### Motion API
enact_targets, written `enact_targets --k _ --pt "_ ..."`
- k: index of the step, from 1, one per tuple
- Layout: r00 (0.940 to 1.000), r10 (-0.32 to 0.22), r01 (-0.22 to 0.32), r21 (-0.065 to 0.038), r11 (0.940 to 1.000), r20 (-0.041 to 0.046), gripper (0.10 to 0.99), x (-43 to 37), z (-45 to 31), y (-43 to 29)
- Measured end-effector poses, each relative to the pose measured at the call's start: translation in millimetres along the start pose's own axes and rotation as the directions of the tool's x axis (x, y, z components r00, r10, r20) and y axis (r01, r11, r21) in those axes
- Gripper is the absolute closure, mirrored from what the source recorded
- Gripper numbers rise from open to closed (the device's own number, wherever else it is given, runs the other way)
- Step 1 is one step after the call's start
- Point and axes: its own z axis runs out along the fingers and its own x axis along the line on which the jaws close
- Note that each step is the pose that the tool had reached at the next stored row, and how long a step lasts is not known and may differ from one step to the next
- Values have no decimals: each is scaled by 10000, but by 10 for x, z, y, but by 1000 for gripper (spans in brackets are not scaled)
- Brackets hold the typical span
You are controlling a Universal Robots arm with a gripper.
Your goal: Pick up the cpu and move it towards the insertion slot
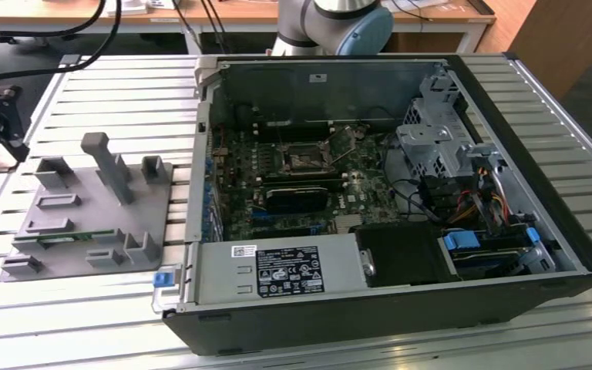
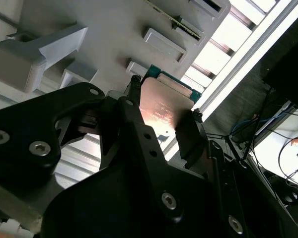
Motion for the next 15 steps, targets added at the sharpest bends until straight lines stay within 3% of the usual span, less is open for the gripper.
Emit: enact_targets --k 15 --pt "10000 0 0 -1 10000 1 557 2 -338 6"
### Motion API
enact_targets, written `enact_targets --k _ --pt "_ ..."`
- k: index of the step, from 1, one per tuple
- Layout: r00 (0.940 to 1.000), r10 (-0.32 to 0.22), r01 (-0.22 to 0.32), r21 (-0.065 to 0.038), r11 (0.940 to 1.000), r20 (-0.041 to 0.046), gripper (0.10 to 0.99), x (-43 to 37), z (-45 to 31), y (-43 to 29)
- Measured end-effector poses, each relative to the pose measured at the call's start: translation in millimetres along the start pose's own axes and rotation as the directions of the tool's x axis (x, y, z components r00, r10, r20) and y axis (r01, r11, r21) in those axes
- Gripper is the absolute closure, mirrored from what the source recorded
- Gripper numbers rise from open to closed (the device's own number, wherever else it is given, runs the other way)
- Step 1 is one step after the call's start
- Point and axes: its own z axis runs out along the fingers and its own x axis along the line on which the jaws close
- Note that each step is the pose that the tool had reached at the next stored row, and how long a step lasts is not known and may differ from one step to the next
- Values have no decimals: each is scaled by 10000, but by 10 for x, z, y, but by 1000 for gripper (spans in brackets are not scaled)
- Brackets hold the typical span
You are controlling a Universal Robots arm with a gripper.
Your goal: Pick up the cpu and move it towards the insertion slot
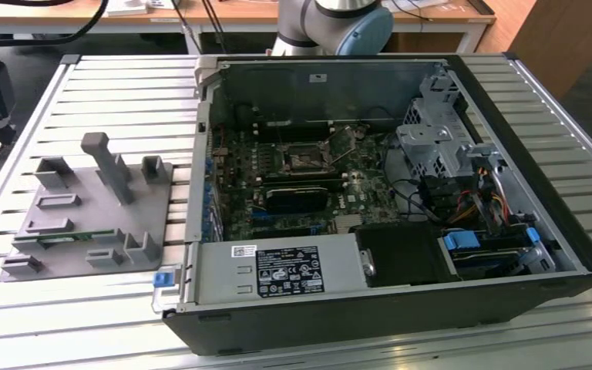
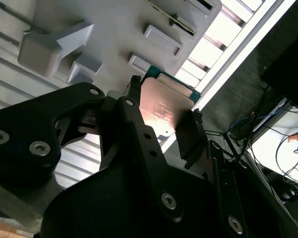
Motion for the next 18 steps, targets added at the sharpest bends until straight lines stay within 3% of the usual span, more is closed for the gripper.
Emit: enact_targets --k 13,18 --pt "10000 0 0 0 10000 -1 557 3 -374 7" --pt "10000 -1 1 0 10000 0 557 2 -487 9"
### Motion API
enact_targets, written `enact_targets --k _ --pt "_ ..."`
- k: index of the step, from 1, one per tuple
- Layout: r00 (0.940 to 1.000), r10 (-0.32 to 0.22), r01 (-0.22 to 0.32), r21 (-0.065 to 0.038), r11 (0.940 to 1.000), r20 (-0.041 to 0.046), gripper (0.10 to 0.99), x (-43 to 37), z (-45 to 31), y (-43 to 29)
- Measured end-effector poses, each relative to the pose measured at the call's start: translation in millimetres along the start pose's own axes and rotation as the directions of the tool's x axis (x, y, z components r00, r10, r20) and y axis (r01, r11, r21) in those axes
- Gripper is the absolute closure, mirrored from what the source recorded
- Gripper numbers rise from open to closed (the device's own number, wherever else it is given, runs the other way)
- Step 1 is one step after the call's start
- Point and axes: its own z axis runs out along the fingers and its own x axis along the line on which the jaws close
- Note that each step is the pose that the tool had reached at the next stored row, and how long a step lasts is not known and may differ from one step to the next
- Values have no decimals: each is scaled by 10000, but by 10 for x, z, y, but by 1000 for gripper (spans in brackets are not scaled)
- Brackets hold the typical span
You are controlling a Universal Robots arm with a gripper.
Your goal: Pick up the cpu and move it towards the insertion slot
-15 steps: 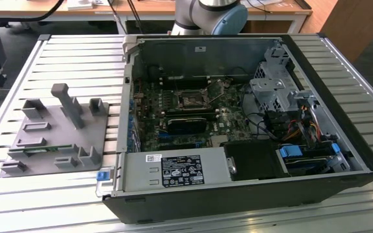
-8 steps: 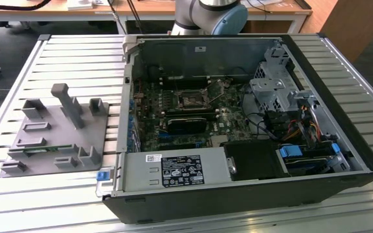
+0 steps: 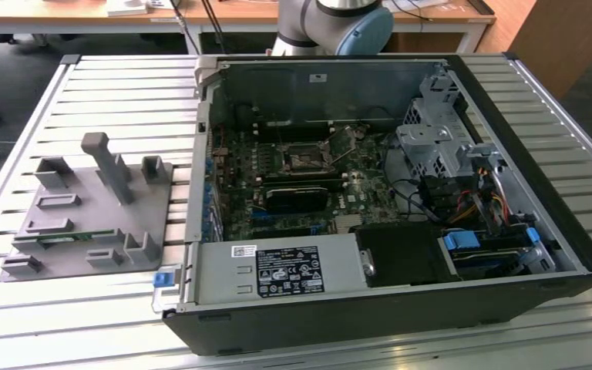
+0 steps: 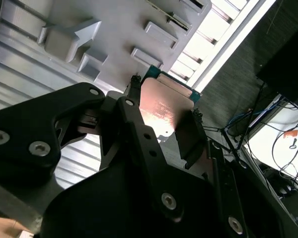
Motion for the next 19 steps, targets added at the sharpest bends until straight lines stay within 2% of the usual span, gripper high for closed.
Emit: enact_targets --k 4,7,15,19 --pt "10000 0 0 0 10000 1 557 -18 -10 0" --pt "10000 0 0 0 10000 1 557 -63 -10 -1" --pt "10000 1 -1 0 10000 1 557 -238 -11 -4" --pt "10000 0 0 0 10000 1 557 -352 -12 -7"
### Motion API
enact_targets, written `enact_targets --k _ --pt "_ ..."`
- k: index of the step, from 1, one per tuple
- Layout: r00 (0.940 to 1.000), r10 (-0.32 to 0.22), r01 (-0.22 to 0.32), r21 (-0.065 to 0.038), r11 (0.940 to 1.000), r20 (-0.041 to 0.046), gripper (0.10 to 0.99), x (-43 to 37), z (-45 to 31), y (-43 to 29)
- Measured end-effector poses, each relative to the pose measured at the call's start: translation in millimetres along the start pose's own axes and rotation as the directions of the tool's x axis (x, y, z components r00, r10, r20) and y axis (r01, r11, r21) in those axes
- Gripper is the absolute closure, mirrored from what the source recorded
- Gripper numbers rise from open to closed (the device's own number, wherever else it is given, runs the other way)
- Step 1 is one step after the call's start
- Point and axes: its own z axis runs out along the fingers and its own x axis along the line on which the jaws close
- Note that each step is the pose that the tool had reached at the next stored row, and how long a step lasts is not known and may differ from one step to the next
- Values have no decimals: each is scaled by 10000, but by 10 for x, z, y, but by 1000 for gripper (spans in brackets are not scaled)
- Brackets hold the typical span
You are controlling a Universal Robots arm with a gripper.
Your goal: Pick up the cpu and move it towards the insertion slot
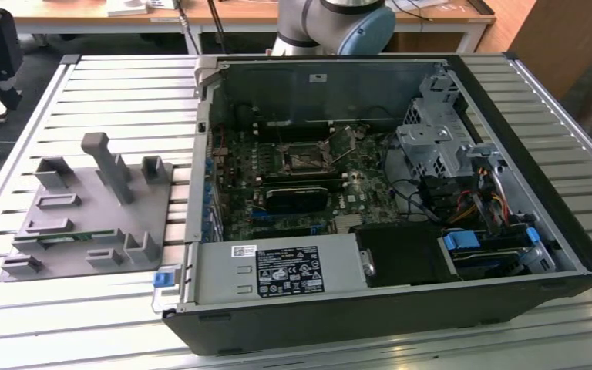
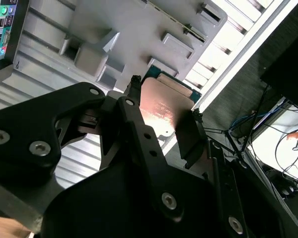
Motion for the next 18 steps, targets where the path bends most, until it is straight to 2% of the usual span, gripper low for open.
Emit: enact_targets --k 9,18 --pt "10000 1 -1 0 10000 -1 557 -255 -2 -4" --pt "10000 1 -1 0 10000 -1 557 -448 -4 3"
